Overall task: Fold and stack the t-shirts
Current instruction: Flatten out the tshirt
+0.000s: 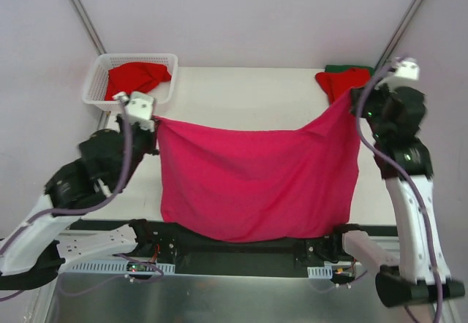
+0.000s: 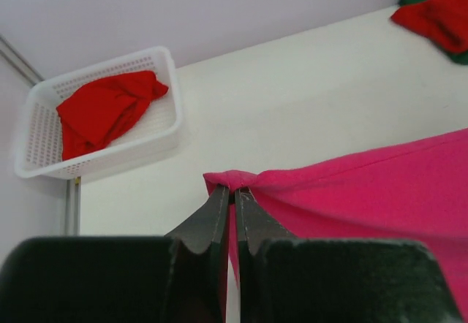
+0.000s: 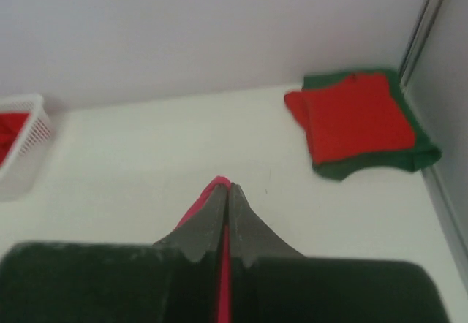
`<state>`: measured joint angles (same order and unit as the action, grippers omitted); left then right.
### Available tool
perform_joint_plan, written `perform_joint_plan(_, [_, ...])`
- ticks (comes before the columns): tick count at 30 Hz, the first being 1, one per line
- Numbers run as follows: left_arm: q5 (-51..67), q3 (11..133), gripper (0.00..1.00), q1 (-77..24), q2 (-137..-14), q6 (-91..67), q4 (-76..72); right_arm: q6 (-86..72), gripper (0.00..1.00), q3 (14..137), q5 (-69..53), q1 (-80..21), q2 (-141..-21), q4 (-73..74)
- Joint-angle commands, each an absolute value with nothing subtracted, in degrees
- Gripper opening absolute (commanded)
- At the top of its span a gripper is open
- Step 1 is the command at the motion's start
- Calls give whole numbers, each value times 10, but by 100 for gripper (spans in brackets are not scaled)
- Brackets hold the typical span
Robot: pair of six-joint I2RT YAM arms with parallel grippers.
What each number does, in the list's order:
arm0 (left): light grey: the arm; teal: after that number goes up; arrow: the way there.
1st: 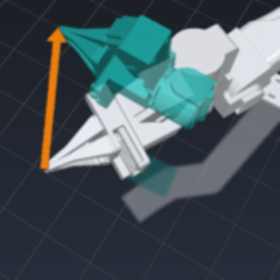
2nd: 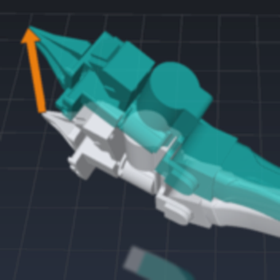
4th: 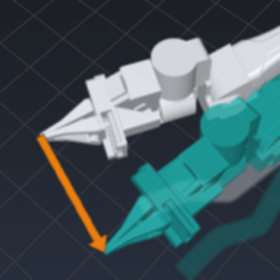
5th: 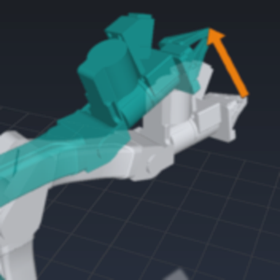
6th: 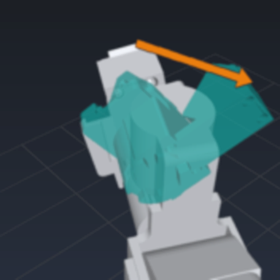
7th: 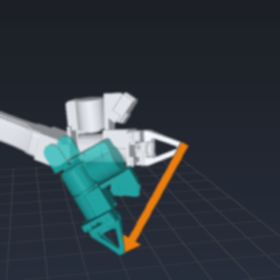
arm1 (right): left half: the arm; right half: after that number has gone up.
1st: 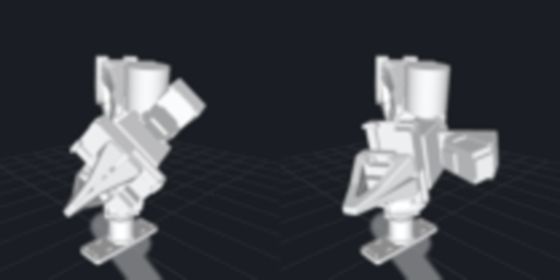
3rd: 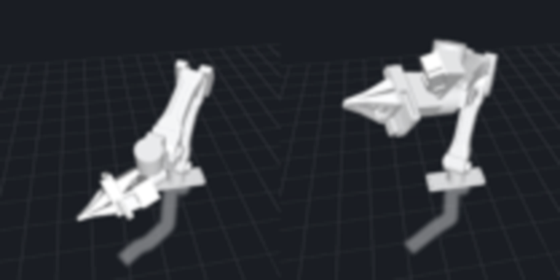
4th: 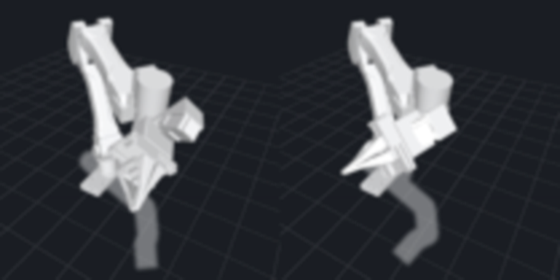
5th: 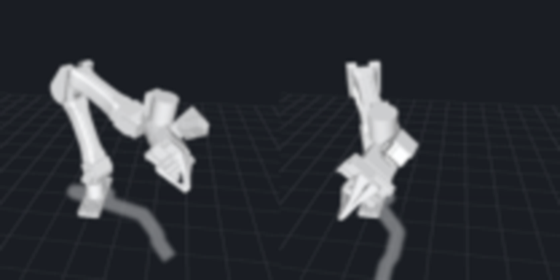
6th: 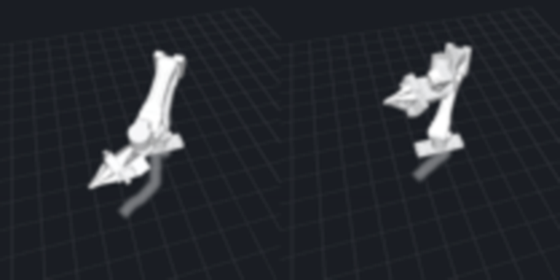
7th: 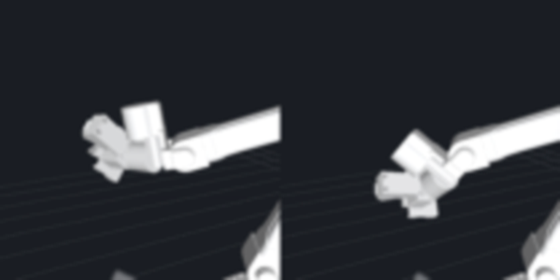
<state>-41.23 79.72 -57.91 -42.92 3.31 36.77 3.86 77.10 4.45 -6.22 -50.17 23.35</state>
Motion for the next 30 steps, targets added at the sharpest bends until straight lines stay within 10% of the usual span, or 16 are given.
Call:
perform_joint_plan(1, [-416, 741, 0, -503, -473, 39, 235, 22, 1, 737, 52, -73, -586, 161])
perform_joint_plan(12, [-60, 704, 0, -197, -654, -28, 130, 30, 1, 701, 76, -124, -674, 135])
perform_joint_plan(30, [115, 959, 0, -164, -628, -12, 379, 94, 1, 973, -32, -134, -615, 340])
